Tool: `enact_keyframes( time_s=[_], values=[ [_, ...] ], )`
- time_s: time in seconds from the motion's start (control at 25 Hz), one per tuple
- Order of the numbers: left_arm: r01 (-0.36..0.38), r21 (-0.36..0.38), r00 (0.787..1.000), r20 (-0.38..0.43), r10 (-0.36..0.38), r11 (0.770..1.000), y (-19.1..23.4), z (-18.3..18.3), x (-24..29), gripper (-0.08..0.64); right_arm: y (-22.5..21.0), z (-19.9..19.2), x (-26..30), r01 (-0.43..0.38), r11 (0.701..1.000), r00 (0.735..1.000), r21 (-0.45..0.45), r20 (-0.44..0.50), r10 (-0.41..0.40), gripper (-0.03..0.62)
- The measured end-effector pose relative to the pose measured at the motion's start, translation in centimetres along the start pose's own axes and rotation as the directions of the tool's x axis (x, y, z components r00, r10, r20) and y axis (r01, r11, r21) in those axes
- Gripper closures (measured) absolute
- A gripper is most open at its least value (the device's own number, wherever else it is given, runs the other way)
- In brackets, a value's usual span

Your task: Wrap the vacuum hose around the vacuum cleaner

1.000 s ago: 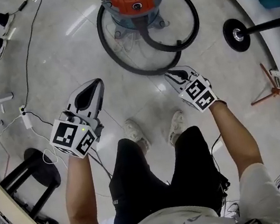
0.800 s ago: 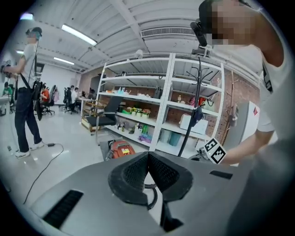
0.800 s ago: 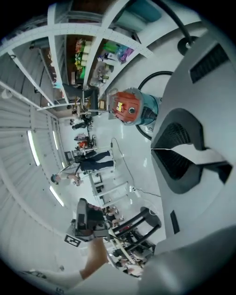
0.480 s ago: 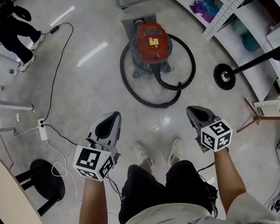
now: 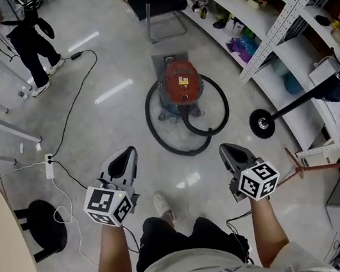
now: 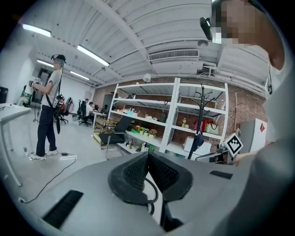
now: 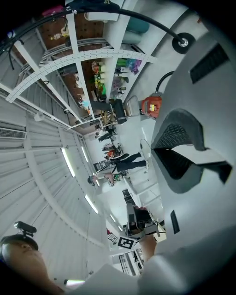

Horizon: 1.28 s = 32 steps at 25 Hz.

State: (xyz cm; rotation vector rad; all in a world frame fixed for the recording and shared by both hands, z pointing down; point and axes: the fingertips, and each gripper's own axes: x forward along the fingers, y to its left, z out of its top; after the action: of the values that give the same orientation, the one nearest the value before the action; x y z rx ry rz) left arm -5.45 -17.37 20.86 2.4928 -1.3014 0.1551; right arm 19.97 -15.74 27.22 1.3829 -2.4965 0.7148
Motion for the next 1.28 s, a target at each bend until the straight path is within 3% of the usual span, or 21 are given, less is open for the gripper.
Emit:
enact_keyframes(
  time_s=[0.28, 0.44, 0.76, 1.0, 1.28],
  values=[
    [0.022, 0.016, 0.999, 0.022, -0.023, 1.0, -11.6, 0.0, -0.9, 0.543, -1.8, 1.8, -10.0, -0.013, 1.0, 0.996, -0.019, 0.085, 0.015, 0.581],
    [0.0, 0.033, 0.998, 0.066, -0.003, 0.999, -17.3, 1.5, -2.7, 0.543, -2.8, 2.9, -16.8, 0.0, 0.999, 0.993, -0.055, 0.12, 0.006, 0.581],
    [-0.019, 0.053, 0.993, 0.116, 0.013, 0.998, -25.7, 4.0, -9.1, 0.543, 0.2, 6.2, -27.4, -0.017, 0.994, 0.978, -0.111, 0.203, 0.04, 0.581],
    [0.021, 0.083, 0.993, 0.118, -0.031, 0.996, -28.3, 5.2, -13.0, 0.543, 4.3, 7.1, -30.4, -0.011, 0.99, 0.968, -0.138, 0.247, 0.045, 0.581],
    [0.077, 0.092, 0.988, 0.125, -0.088, 0.993, -27.3, 5.8, -15.8, 0.543, 9.1, 8.1, -30.4, 0.034, 0.985, 0.961, -0.17, 0.277, 0.014, 0.581]
  ],
)
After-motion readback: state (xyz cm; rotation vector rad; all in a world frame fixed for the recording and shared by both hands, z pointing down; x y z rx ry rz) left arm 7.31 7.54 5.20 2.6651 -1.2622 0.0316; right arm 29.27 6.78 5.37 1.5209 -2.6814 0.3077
